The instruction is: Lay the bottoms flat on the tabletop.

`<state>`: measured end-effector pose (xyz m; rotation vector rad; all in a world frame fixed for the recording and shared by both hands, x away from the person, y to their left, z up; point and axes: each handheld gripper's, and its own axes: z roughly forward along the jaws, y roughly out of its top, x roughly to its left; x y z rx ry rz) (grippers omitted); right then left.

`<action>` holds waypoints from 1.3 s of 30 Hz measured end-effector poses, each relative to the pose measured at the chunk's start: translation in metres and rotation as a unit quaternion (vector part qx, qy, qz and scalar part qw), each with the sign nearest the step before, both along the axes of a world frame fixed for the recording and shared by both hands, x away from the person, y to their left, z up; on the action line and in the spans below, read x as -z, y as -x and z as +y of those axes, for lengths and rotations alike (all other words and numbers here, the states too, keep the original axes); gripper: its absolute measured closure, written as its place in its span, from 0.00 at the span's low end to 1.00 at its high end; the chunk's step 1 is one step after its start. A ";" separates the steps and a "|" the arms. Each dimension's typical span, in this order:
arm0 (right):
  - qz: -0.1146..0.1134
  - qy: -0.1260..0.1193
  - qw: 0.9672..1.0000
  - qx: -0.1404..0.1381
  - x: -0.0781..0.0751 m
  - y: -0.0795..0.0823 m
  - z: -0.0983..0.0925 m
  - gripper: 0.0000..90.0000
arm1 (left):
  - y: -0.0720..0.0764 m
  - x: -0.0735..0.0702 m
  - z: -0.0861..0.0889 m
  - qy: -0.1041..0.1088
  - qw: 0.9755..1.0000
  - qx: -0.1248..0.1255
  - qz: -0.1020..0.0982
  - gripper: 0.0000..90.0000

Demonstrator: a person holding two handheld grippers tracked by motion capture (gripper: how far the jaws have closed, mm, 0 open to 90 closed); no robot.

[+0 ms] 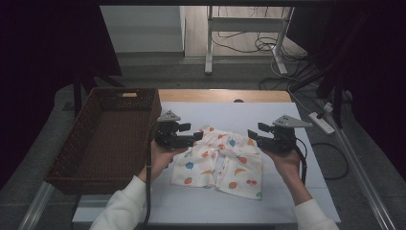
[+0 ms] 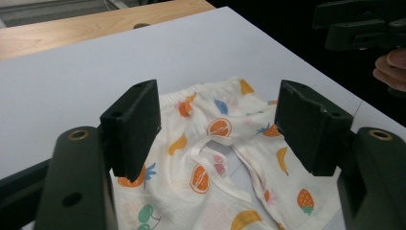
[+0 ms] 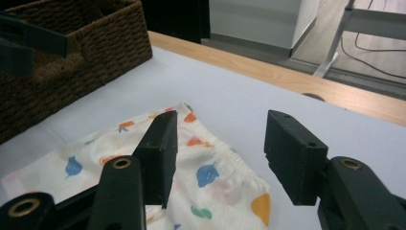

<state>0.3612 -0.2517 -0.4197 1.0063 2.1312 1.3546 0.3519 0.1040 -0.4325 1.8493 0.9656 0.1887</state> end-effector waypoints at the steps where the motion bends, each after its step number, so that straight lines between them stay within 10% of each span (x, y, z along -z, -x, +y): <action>1: 0.000 0.004 1.000 0.001 0.001 0.000 -0.001 0.51 | 0.000 0.000 0.000 0.000 1.000 0.000 0.000 0.36; 39: 0.075 0.035 0.997 -0.006 0.036 -0.025 -0.004 0.39 | 0.008 0.010 -0.013 -0.020 0.999 0.042 0.004 0.38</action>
